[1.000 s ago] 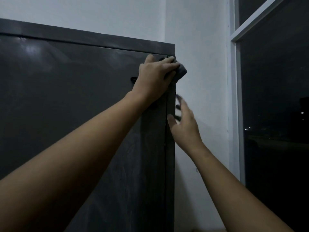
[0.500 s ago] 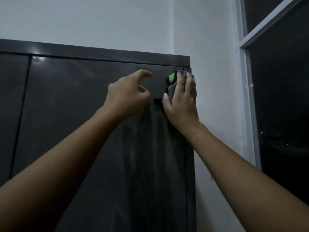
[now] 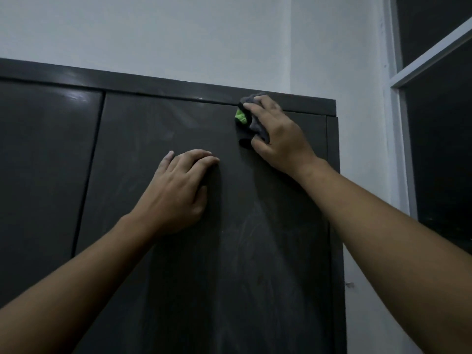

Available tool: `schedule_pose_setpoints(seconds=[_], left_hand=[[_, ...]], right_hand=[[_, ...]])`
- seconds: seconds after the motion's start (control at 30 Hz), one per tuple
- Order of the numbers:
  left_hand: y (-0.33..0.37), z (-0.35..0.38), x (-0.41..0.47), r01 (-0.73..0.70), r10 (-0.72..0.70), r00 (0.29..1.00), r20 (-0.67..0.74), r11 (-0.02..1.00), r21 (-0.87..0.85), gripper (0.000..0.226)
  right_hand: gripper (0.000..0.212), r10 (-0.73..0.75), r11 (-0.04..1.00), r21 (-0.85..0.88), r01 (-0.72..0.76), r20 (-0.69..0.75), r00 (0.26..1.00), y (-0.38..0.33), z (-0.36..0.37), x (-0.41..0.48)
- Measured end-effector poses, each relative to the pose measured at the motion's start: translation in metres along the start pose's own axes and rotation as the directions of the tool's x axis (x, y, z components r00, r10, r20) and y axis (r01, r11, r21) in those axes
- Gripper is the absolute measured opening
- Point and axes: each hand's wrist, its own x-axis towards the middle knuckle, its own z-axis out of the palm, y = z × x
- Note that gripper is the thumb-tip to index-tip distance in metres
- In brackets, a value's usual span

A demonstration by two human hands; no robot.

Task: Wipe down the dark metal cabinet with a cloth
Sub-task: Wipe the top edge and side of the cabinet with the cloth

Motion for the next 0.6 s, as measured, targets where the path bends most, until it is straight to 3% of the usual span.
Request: schedule_pose_setpoints(seconds=[0.07, 0.2, 0.27, 0.4, 0.5, 0.6], left_hand=[[-0.009, -0.005, -0.005, -0.011, 0.011, 1.000, 0.011, 1.000, 0.021, 0.059], [-0.022, -0.015, -0.016, -0.010, 0.009, 0.999, 0.047, 1.000, 0.009, 0.064], [-0.025, -0.015, -0.019, 0.008, -0.005, 0.997, 0.078, 0.999, -0.039, 0.068], [-0.023, -0.012, -0.018, 0.028, -0.021, 0.995, 0.098, 0.997, -0.073, 0.073], [-0.019, -0.012, -0.017, 0.042, -0.038, 0.994, 0.105, 0.998, -0.037, 0.072], [-0.022, -0.007, -0.019, 0.020, -0.023, 0.994, 0.103, 0.999, 0.031, 0.069]], right_hand=[[0.060, -0.005, 1.000, -0.026, 0.004, -0.054, 0.999, 0.008, -0.004, -0.001], [0.056, 0.260, 0.964, 0.027, -0.265, -0.304, 0.916, 0.002, 0.009, 0.014], [0.055, 0.325, 0.939, 0.009, -0.343, -0.347, 0.880, -0.013, 0.020, 0.027], [0.060, 0.148, 0.985, -0.060, -0.160, -0.166, 0.975, -0.043, 0.032, 0.032], [0.061, 0.019, 0.997, -0.076, -0.023, -0.044, 0.999, -0.041, 0.027, 0.026], [0.060, 0.037, 0.995, -0.092, -0.041, -0.053, 0.998, -0.020, 0.012, 0.019]])
